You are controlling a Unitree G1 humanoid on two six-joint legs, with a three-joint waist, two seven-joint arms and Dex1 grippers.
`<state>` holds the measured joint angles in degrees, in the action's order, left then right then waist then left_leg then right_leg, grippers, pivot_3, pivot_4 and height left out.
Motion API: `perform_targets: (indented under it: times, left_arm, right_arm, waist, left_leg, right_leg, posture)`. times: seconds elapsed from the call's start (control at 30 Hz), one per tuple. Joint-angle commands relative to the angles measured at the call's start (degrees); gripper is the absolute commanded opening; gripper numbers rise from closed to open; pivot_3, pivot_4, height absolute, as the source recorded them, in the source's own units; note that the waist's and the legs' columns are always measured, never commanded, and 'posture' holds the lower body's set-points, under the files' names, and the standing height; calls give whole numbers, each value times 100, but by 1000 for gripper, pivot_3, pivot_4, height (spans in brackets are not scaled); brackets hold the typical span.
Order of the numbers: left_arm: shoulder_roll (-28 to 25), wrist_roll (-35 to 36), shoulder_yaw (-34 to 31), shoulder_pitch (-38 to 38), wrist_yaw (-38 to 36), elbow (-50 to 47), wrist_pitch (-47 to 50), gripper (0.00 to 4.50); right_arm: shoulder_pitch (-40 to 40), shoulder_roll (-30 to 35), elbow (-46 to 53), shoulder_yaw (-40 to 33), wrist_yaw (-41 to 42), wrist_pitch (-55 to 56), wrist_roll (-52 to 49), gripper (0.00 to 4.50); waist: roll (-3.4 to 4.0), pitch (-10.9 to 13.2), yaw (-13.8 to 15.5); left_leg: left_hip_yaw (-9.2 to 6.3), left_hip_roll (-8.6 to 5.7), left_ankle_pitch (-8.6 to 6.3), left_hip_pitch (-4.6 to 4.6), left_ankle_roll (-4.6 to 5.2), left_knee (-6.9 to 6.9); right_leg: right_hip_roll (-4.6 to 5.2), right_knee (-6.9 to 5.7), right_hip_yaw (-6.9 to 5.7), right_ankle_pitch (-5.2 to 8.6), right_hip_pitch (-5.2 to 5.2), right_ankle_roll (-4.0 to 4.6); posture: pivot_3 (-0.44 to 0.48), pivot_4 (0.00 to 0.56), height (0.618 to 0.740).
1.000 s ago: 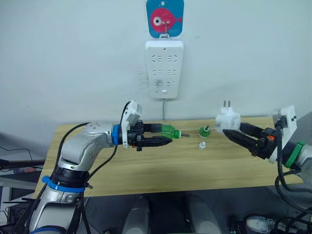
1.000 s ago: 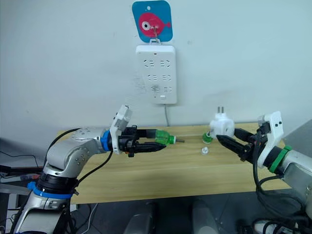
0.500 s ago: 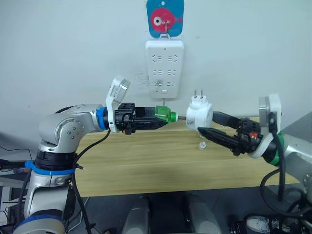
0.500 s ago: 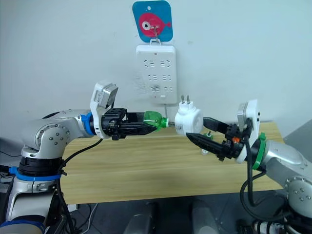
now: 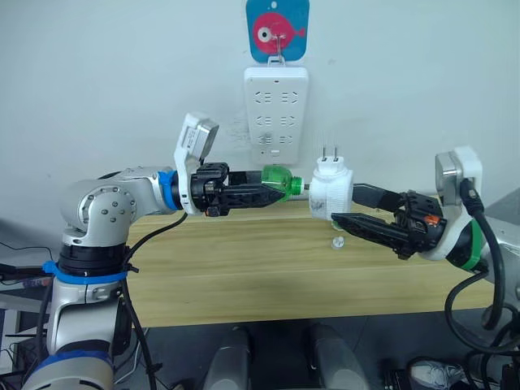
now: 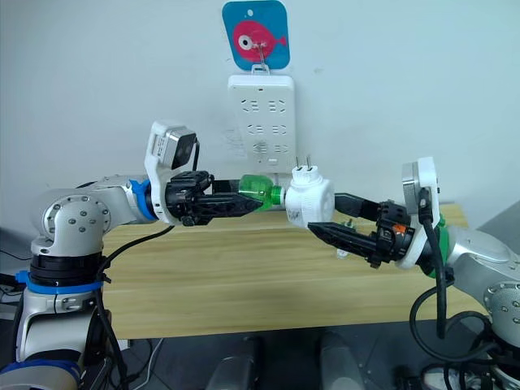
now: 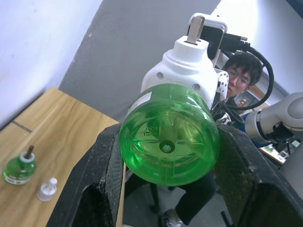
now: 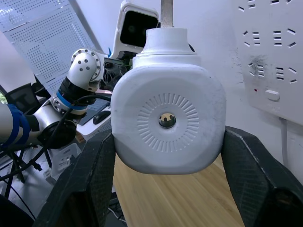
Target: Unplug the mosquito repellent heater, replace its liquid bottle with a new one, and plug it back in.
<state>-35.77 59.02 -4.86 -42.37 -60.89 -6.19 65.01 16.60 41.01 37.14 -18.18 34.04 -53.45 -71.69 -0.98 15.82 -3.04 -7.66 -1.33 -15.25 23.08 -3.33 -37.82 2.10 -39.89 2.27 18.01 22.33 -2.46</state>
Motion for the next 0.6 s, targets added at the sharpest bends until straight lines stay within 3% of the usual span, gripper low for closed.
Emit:
perform_targets:
  times: [0.03,0.6]
  left_arm:
    - [29,256,-174,-19,61,-181,73,2350]
    - [211,475,-271,58,283,-154,157,2350]
  right_arm:
    - [78,68,140,9,-14,186,-245,2910]
    - [71,244,148,139,-290,319,-683,2910]
  waist:
    - [0,0,3]
    - [-1,-1,12]
  left_leg:
    - [0,0,0,0,0,-1]
    - [2,0,4,0,-7,-3]
  right_leg:
    - [0,0,0,0,0,0]
    - [3,-1,1,0,0,0]
  posture:
    - [-8,214,732]
    - [-9,210,732]
